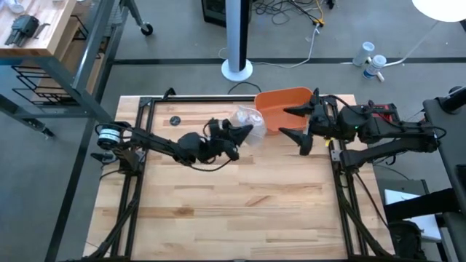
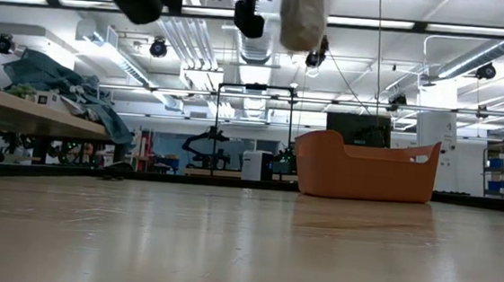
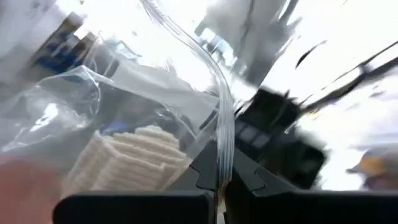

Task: Roll bandage
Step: Close the transparent zip bag

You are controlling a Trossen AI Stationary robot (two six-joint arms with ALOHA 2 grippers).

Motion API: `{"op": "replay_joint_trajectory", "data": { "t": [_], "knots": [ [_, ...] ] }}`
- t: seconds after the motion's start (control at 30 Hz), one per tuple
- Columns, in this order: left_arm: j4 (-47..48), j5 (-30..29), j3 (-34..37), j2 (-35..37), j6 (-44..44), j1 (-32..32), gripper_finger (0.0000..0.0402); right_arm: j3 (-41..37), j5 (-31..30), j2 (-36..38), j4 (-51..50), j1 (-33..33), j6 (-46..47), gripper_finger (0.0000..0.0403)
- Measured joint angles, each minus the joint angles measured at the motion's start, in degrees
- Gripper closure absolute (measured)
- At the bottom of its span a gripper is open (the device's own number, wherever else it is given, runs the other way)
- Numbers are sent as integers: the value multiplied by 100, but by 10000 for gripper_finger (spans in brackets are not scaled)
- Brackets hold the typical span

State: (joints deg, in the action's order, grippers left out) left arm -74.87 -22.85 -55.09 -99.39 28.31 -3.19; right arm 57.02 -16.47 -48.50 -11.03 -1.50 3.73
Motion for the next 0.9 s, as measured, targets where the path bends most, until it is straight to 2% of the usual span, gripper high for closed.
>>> {"op": "replay_joint_trajectory", "data": {
  "t": [0.1,0.17,0.47,0.67,0.9],
  "knots": [
    [-1008,689,161,3,-340,3,401,-4,1,-6,-106,0,-58,72],
    [-1147,940,192,40,-460,-10,401,-7,1,-89,-100,0,-99,74],
    [-432,994,67,9,-1637,-169,401,-14,350,-620,345,-18,-506,74],
    [506,629,-35,7,-1670,-163,401,-14,363,-908,623,-37,-634,84],
    [668,632,-50,4,-1721,-181,401,-14,221,-1128,670,-35,-488,122]
  ]
}}
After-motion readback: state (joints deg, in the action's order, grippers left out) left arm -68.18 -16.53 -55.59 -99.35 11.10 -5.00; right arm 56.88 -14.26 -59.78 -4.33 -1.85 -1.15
